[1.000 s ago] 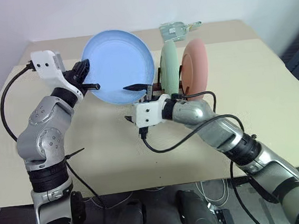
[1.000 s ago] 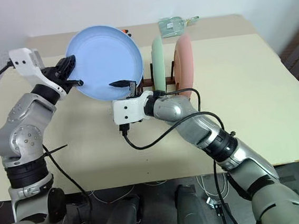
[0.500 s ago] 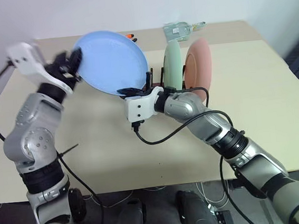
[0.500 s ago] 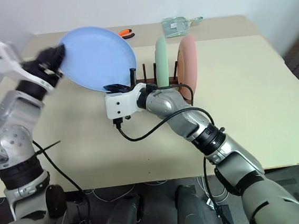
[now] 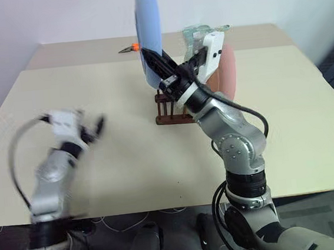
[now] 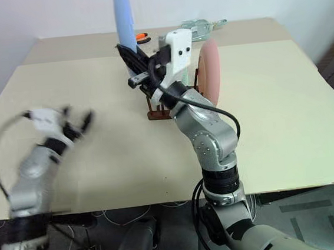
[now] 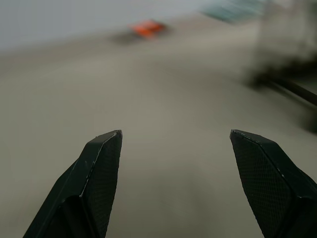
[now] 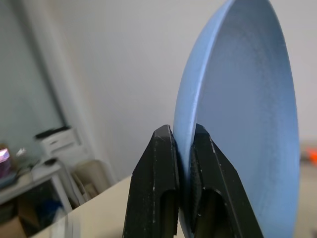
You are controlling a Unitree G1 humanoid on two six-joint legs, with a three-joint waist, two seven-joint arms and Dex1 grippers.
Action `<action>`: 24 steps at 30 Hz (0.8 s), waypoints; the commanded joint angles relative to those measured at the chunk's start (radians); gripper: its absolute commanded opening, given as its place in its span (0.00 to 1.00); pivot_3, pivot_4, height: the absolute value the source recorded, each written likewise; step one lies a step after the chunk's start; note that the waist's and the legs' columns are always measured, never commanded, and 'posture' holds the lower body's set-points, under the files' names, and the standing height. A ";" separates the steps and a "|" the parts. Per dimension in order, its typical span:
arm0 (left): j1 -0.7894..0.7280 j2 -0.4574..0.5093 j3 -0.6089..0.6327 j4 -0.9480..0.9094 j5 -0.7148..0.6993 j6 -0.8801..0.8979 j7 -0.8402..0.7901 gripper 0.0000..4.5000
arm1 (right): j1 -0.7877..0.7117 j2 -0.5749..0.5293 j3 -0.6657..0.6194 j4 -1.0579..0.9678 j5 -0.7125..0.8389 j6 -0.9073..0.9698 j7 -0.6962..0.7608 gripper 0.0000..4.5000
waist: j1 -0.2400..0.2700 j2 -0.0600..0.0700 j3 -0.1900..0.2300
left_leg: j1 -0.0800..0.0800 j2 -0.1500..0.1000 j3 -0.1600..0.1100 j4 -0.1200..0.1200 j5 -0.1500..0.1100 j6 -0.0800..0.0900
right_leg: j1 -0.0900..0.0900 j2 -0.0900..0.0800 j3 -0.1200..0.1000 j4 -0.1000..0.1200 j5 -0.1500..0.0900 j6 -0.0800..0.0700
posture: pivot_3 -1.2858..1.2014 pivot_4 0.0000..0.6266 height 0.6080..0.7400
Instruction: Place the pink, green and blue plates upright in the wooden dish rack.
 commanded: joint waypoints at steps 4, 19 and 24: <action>0.000 -0.009 -0.014 -0.081 -0.019 -0.025 -0.072 0.79 | -0.012 0.040 -0.010 -0.051 0.091 0.058 -0.106 0.00 | -0.007 0.005 0.000 | 0.002 0.001 0.000 -0.004 0.000 0.000 | -0.002 0.001 0.000 0.001 0.000 0.000 | 0.52 0.24 1.00; 0.016 -0.022 -0.034 -0.117 -0.008 -0.012 -0.094 0.79 | -0.041 0.018 -0.012 0.033 0.134 0.075 -0.165 0.00 | -0.004 0.005 -0.001 | 0.002 0.000 0.000 -0.003 0.000 0.000 | -0.001 0.001 0.000 0.001 0.000 0.000 | 0.52 0.24 1.00; 0.018 -0.022 -0.035 -0.128 -0.009 -0.008 -0.095 0.81 | -0.083 0.000 -0.024 0.141 0.130 0.064 -0.144 0.17 | -0.006 0.006 -0.001 | 0.002 0.000 0.000 -0.003 0.000 0.000 | -0.001 0.001 0.000 0.001 0.000 0.000 | 0.52 0.24 1.00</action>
